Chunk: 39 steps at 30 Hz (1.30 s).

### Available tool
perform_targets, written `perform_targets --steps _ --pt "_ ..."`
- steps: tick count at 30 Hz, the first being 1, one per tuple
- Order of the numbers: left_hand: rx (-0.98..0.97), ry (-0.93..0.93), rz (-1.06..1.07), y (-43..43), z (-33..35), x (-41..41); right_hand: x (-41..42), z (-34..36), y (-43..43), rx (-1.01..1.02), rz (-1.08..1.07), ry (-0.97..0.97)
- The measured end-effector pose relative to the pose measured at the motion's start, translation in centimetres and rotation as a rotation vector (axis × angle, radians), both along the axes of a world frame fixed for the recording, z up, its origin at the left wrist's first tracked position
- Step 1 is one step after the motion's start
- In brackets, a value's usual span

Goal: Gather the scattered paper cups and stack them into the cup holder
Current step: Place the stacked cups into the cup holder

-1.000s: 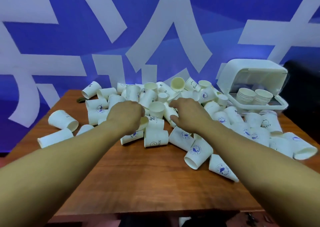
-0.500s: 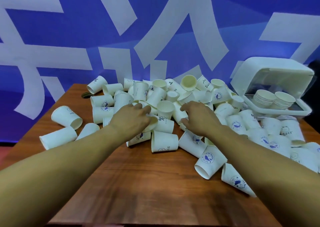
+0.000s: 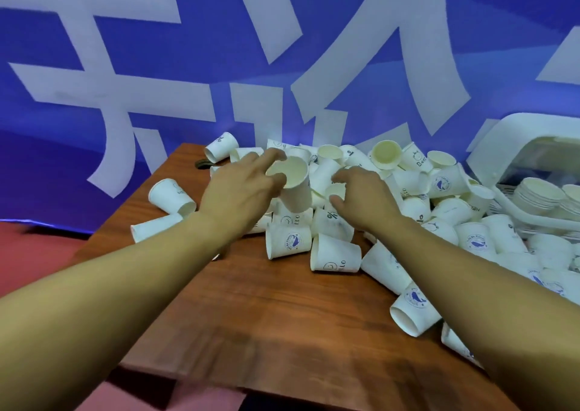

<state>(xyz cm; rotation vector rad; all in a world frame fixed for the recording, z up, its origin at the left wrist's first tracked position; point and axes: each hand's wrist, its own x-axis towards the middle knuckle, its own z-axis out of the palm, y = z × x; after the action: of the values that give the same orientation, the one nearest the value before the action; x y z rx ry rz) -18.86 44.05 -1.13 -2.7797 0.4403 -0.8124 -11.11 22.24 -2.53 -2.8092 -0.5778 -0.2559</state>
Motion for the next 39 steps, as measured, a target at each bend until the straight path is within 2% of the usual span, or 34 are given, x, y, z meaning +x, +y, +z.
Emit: perform_targets --steps 4,10,20,25,28,32,39 --pt "-0.004 -0.053 0.095 3.2 1.9 -0.9 0.6 0.7 3.9 0.111 0.069 0.034" --pt "0.042 -0.02 0.231 6.6 2.3 -1.7 1.9 -0.2 9.4 0.094 0.172 0.071" --pt "-0.048 -0.034 0.221 8.9 1.3 -1.3 4.5 -1.3 12.0 0.043 0.188 0.236" --pt "-0.071 -0.039 0.211 8.5 1.6 -1.2 4.0 -1.0 11.7 0.183 0.189 0.223" --pt "-0.093 -0.05 0.184 7.5 2.3 -1.0 2.9 0.9 11.0 0.291 0.209 0.15" --pt "-0.146 -0.075 0.135 4.7 3.5 -0.1 1.4 4.4 7.5 0.306 0.197 -0.024" --pt "-0.206 -0.126 -0.072 -4.9 7.2 3.7 0.4 8.9 -5.5 0.311 0.035 -0.255"
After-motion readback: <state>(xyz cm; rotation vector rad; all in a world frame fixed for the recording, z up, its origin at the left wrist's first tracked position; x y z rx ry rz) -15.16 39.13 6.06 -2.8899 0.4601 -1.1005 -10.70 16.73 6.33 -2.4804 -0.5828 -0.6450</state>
